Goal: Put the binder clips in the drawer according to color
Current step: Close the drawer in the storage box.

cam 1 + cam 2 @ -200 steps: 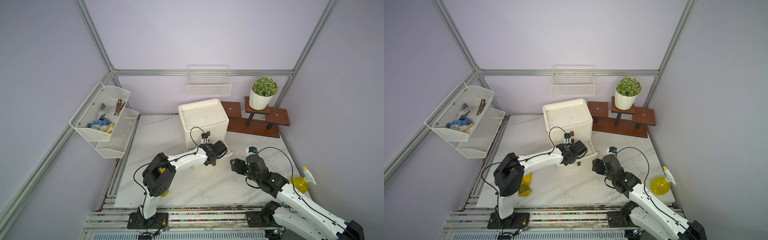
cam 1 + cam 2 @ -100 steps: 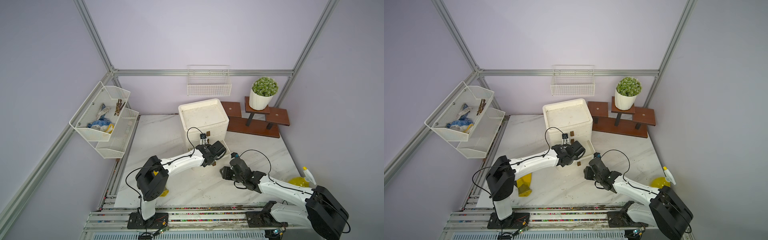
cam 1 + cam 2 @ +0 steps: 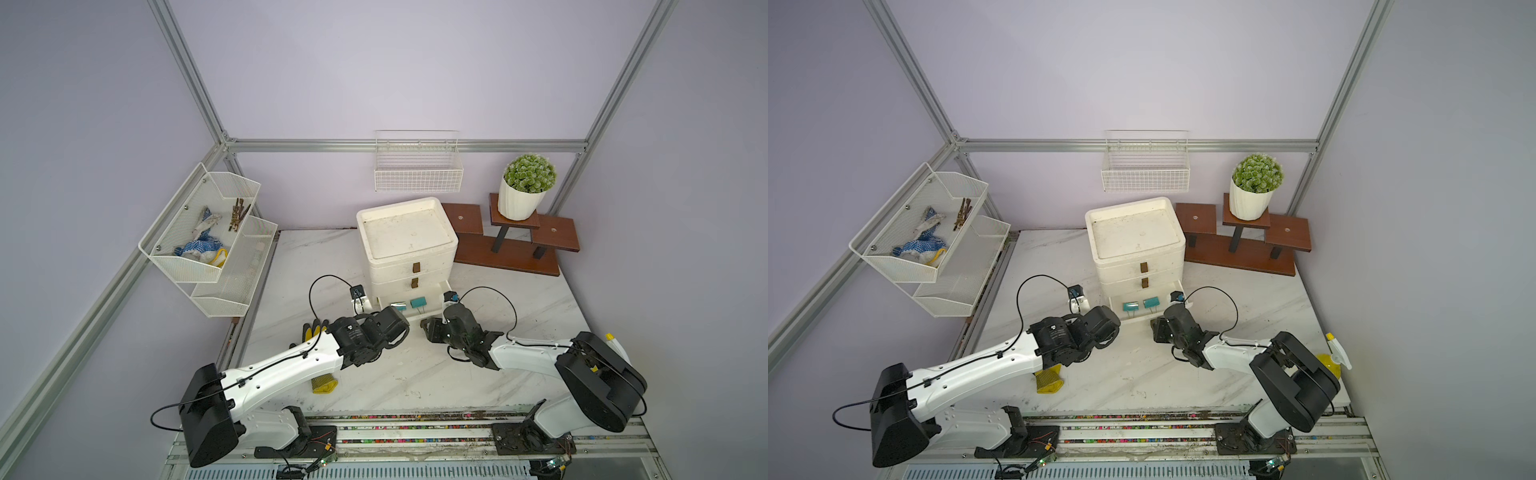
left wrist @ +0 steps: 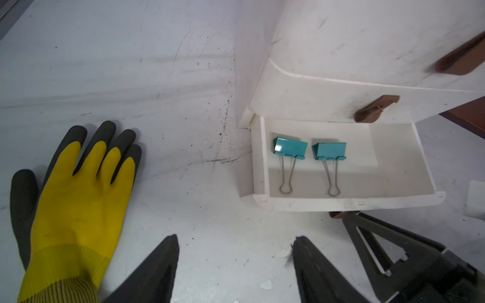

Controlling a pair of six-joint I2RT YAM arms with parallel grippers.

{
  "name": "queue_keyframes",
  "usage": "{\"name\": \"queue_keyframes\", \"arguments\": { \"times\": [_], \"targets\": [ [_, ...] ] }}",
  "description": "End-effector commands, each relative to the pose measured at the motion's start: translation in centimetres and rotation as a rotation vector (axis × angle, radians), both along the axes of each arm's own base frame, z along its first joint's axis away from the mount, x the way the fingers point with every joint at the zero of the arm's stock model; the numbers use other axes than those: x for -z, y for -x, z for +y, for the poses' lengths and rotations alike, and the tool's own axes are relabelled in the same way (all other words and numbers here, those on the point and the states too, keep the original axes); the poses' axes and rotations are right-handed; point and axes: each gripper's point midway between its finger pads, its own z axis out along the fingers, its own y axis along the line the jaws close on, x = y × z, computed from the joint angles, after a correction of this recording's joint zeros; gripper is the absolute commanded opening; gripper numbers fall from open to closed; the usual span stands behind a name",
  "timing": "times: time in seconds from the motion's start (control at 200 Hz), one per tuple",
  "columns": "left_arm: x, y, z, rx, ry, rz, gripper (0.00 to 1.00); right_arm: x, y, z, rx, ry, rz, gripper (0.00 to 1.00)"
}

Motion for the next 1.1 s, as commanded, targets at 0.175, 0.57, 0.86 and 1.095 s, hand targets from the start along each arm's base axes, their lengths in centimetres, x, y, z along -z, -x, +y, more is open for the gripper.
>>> {"name": "queue_keyframes", "arguments": {
  "times": [0.175, 0.57, 0.86, 1.095],
  "targets": [
    [2.2, 3.6, 5.8, -0.165, 0.08, 0.008, 0.71, -1.6, -4.2, 2.6, 0.02, -0.025, -0.099, 0.37],
    [2.1, 5.4, 8.9, -0.231, 0.116, -0.004, 0.7, -2.1, -8.2, 4.6, 0.092, -0.074, -0.143, 0.37],
    [2.0, 5.4, 8.9, -0.231, 0.104, 0.0, 0.7, -2.1, -10.2, 5.0, 0.159, -0.131, -0.188, 0.38],
    [2.0, 5.4, 9.0, -0.236, 0.11, -0.004, 0.71, -1.8, -11.0, 5.1, 0.199, -0.165, -0.2, 0.38]
  ]
}}
